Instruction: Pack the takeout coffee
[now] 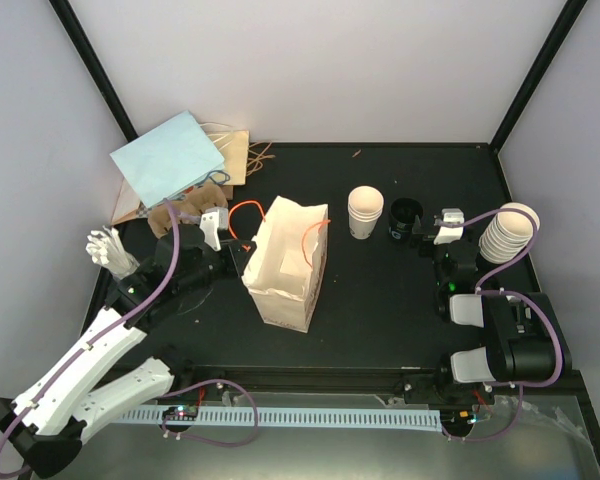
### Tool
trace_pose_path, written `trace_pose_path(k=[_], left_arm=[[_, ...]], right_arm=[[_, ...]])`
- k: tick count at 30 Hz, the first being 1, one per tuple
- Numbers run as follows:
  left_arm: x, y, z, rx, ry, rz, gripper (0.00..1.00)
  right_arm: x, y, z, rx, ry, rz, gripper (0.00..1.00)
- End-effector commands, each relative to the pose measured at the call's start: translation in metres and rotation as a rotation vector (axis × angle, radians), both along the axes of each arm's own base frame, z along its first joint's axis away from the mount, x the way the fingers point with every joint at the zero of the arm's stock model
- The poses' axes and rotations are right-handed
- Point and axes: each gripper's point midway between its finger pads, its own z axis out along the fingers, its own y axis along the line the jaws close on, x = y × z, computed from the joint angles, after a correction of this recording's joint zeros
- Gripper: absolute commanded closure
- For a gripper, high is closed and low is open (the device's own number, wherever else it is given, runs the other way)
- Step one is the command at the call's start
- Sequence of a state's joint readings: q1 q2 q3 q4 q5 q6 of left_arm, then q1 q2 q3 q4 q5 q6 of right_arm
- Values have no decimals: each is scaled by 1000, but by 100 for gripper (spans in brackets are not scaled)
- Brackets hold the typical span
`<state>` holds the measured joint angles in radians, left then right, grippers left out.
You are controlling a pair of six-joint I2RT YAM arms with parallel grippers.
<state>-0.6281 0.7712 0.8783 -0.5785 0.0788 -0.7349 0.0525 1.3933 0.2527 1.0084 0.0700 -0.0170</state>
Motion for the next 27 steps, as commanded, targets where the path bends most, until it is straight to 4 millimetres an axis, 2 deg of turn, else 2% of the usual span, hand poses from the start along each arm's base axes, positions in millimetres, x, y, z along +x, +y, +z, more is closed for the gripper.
trace_pose_path(k=[1, 27], left_arm=[[-1, 2, 1, 3, -8, 0, 98], [-2, 1, -1, 1, -1, -9, 98]], right_arm=[[4, -7, 13, 6, -47, -32, 0], [4, -6, 13, 6, -46, -30, 0]])
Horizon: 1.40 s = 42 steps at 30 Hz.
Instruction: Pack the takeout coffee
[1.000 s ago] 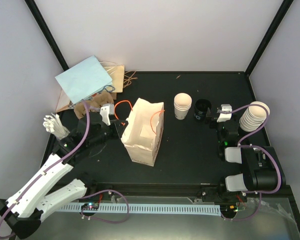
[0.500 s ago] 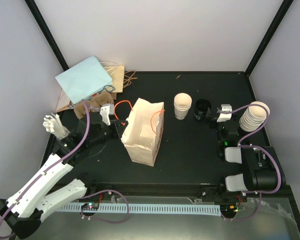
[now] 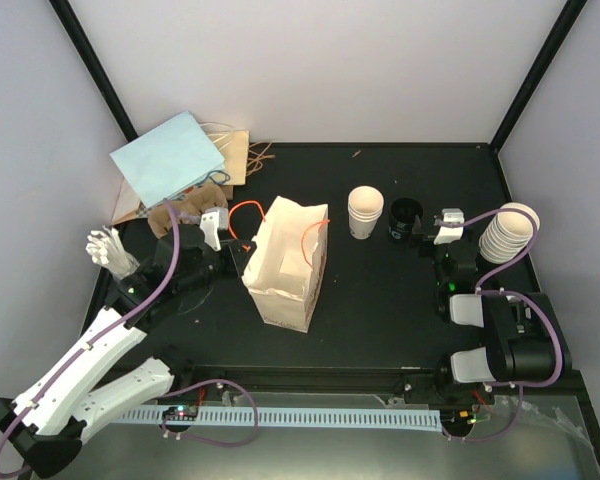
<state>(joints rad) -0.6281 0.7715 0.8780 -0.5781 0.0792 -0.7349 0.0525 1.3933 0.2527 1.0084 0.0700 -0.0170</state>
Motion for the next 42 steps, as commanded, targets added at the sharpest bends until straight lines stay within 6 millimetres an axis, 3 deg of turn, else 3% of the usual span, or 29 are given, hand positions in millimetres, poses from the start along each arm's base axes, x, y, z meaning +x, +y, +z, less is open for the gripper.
trace_pose_path(k=[1, 14, 21, 27, 31, 35, 42], left_arm=[[-3, 1, 0, 0, -2, -9, 99], [-4, 0, 12, -11, -27, -23, 98], [6, 1, 34, -29, -92, 7, 99], [17, -6, 45, -17, -111, 5, 99], [24, -9, 48, -11, -121, 6, 98], [34, -14, 49, -12, -123, 0, 98], [53, -22, 55, -32, -121, -14, 98]], right_arm=[[4, -7, 13, 6, -46, -32, 0], [4, -6, 13, 6, -46, -30, 0], [7, -14, 13, 24, -39, -69, 0], [-3, -11, 30, 5, -65, -70, 0], [-3, -12, 43, 80, 5, -88, 0], [-8, 0, 56, 179, 41, -31, 0], [-24, 14, 77, 472, 153, -18, 0]])
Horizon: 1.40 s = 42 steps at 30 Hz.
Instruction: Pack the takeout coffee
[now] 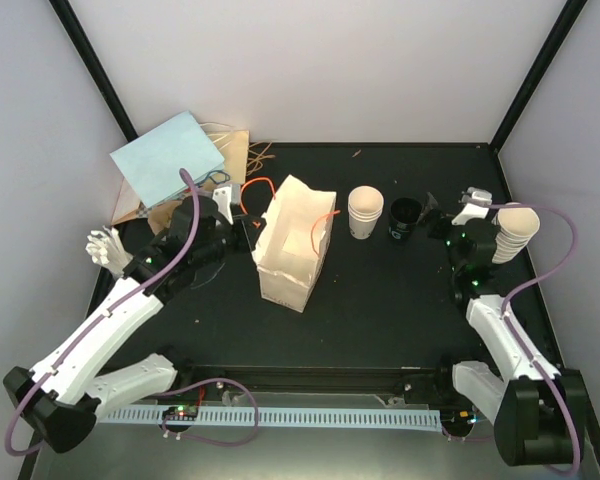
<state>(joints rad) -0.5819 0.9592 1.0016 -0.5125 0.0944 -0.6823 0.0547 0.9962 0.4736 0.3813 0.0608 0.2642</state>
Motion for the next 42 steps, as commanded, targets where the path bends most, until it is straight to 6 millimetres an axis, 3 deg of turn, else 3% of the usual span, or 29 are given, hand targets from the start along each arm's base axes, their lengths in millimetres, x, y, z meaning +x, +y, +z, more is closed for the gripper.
trace_pose_path(k=[1, 6, 11, 23, 28, 36, 42], left_arm=[[14, -7, 40, -63, -99, -23, 99], [33, -6, 49, -78, -109, -17, 99], [54, -4, 50, -75, -114, -8, 99], [118, 6, 26, -102, -56, -28, 98], [136, 9, 22, -90, -59, -27, 98], [154, 3, 19, -100, -52, -63, 97], [152, 2, 22, -67, -32, -98, 76]], right_arm=[[-15, 18, -7, 203, 134, 62, 0], [-24, 27, 1, 205, 129, 119, 0], [-22, 34, -4, 180, 241, 158, 0], [0, 55, -27, 149, 520, 195, 0], [4, 76, -27, 99, 585, 231, 1], [14, 105, -31, 41, 665, 283, 18], [25, 113, -42, 29, 721, 297, 31]])
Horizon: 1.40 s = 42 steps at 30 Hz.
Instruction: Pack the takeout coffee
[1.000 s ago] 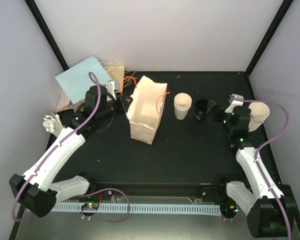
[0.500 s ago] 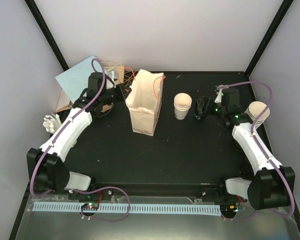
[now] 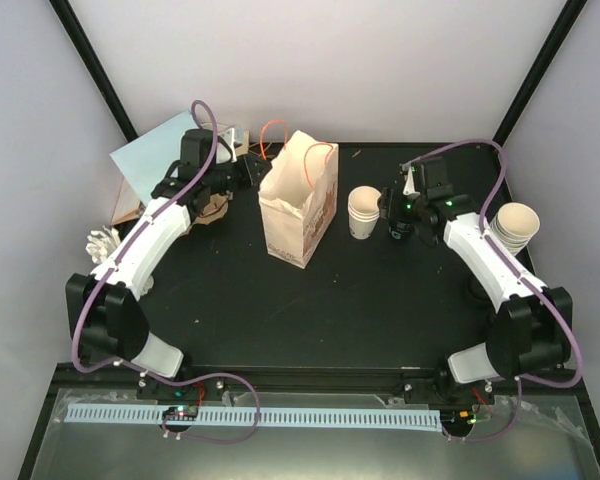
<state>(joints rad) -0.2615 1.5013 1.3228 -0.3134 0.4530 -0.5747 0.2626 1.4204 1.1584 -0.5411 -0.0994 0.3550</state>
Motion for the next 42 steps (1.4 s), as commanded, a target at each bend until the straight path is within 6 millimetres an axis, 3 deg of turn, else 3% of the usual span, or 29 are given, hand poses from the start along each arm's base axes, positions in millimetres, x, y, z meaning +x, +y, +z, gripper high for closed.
trace_pose_path(k=[1, 7, 13, 19, 28, 34, 42], left_arm=[[-4, -1, 28, 6, -61, -50, 71], [-21, 12, 42, 60, -99, -21, 33], [-54, 31, 56, 129, -142, 13, 20], [-100, 47, 48, 136, -181, 37, 18], [-157, 64, 30, 141, -188, 48, 18], [-171, 63, 18, 137, -183, 20, 18], [-174, 65, 13, 152, -174, 20, 18]], right_arm=[[4, 2, -4, -30, 36, 3, 33], [17, 8, -6, -55, 49, 4, 43], [29, 12, -16, -108, 70, -9, 44], [38, 17, -26, -140, 95, -9, 49], [47, 22, -21, -173, 81, -7, 61], [49, 28, -22, -181, 92, 0, 70], [53, 20, -27, -288, 101, -46, 69]])
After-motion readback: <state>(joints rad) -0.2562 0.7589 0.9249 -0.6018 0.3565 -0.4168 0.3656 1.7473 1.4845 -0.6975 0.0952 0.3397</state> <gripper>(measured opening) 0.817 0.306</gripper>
